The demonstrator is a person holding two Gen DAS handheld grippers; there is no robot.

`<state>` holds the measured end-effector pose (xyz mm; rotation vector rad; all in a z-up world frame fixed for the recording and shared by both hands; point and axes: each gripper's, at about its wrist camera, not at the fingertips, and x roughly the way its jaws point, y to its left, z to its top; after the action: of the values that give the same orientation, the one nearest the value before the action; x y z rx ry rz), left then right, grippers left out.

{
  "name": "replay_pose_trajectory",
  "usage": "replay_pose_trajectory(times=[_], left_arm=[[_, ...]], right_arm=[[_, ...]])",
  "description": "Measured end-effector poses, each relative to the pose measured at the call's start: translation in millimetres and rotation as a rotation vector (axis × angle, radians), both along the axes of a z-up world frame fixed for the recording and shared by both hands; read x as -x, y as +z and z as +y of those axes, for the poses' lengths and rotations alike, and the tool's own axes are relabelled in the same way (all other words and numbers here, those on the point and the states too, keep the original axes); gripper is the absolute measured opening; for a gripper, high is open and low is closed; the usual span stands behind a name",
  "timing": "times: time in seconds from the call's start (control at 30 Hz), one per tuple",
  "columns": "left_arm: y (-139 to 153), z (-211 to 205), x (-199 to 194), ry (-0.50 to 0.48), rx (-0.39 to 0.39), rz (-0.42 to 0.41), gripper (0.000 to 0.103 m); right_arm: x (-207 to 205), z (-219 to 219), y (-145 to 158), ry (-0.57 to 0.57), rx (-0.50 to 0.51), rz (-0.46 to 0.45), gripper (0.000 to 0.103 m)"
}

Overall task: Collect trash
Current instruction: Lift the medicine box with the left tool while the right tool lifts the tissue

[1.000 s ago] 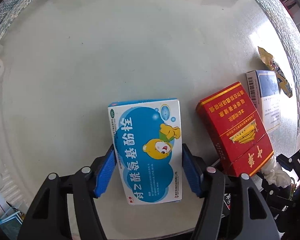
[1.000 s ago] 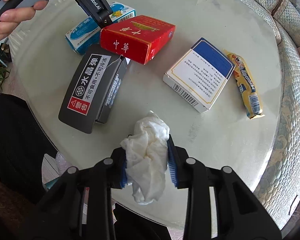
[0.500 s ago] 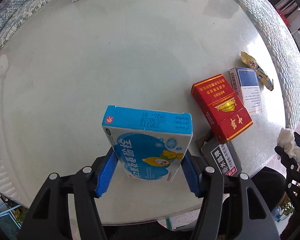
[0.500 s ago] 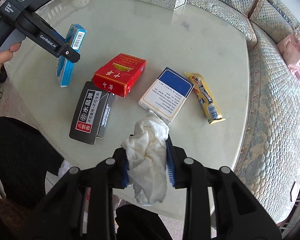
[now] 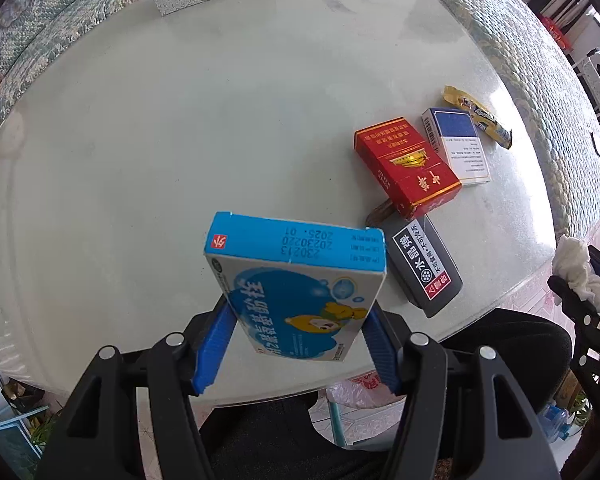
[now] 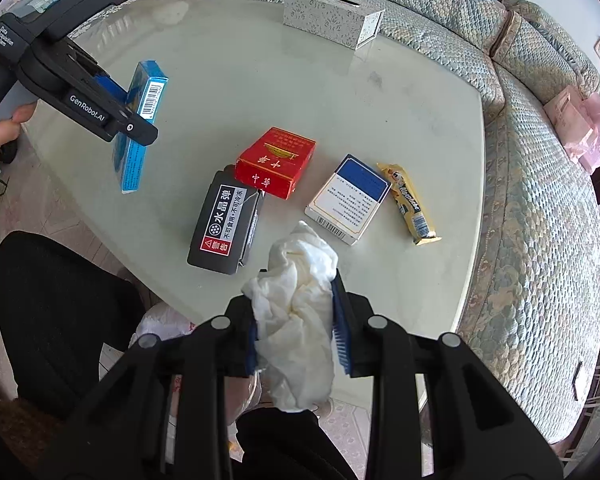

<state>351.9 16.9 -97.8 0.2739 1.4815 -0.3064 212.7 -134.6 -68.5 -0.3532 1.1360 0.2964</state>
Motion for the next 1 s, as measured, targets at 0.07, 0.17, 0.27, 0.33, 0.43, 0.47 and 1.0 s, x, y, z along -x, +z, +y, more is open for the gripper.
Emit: replay_pose_trajectory(times=[0.07,0.17,0.27,0.33,0.43,0.47,1.0], left_arm=[[5.1,-1.4,22.2,-0.002,0.000,-0.020,0.060],[9.0,-5.6,40.9,-0.011,0.002,-0.032,0.060],[9.6,-0.6,65.0,-0.020,0.005,-0.036,0.060],[19.5,10.5,86.4,-0.025,0.015,-0.040,0.060],[20.4,11.6,109.8,-0.045,0.030,-0.049,0.060],[19.3,11.5,117.1,-0.047,0.034,-0.052,0.060],[-25.4,-0.2,200.5,-0.084,0.096,-0.062,0.060]], right_arm=[[7.8,3.3,5.8,0.006,0.000,-0.012,0.029],[19.0,8.1,12.3,0.017,-0.003,-0.024,0.029],[32.2,14.0,17.0,0.029,-0.005,-0.033,0.029],[42.2,18.2,19.5,0.035,-0.005,-0.038,0.029],[58.2,25.2,19.1,0.051,-0.006,-0.041,0.029],[63.5,27.5,17.8,0.056,-0.008,-0.039,0.029],[137.7,49.8,-28.2,0.064,-0.030,0.001,0.029]])
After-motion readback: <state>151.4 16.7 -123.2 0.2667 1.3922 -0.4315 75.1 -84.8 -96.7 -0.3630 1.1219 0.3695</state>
